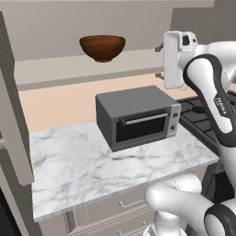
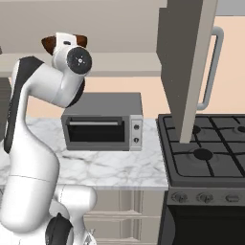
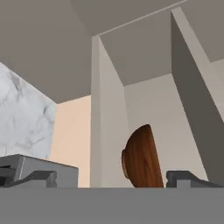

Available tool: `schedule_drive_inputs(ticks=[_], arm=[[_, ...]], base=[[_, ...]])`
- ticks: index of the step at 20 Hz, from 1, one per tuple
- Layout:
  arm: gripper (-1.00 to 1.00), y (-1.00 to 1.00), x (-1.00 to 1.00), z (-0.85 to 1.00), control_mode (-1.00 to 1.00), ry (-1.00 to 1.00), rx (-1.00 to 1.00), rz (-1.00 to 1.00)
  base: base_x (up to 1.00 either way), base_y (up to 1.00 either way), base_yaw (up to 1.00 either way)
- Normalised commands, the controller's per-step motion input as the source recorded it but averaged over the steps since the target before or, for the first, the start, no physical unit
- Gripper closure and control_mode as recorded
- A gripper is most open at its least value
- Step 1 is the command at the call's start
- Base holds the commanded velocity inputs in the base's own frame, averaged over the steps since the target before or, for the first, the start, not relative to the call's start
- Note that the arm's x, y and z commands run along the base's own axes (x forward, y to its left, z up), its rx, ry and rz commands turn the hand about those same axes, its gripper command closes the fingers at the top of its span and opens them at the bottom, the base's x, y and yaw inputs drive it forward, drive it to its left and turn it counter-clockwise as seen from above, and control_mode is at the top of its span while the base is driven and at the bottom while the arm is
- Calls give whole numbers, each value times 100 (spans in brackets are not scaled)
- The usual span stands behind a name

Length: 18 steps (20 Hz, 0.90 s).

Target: Pick up the bowls from the cabinet and place each bowl in front of a stool on the dining counter.

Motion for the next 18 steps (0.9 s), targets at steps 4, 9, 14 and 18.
schedule_drive_inputs(ticks=[4, 9, 14, 18], arm=[[-100, 0, 56, 37, -100, -2, 11, 0], [-100, 7, 29, 23, -100, 0, 0, 0], [-100, 14, 35, 0, -100, 4, -4, 0], [-100, 34, 47, -4, -100, 0, 0, 0]], base=[[0, 0, 0], [0, 0, 0], [0, 0, 0], [0, 0, 0]])
